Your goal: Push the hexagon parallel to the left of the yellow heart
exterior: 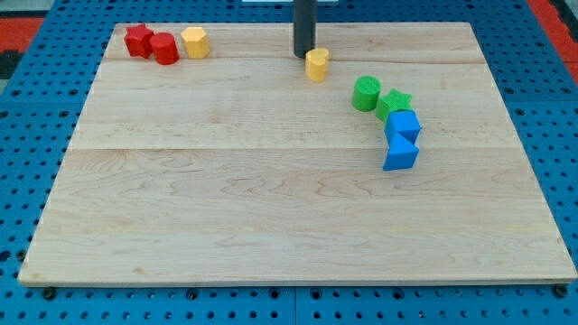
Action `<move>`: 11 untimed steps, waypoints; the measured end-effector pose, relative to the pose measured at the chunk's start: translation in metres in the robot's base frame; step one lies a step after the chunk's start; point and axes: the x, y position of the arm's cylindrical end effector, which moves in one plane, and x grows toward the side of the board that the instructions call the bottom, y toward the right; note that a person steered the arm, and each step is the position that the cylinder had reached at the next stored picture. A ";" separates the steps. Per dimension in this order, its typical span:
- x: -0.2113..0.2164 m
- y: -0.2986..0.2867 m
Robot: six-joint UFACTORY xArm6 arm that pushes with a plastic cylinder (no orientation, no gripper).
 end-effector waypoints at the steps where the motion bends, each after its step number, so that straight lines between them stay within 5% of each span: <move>1: 0.014 0.023; 3: 0.014 0.019; 5: -0.066 -0.096; 7: -0.067 -0.189; 10: 0.045 -0.089; 11: 0.031 -0.117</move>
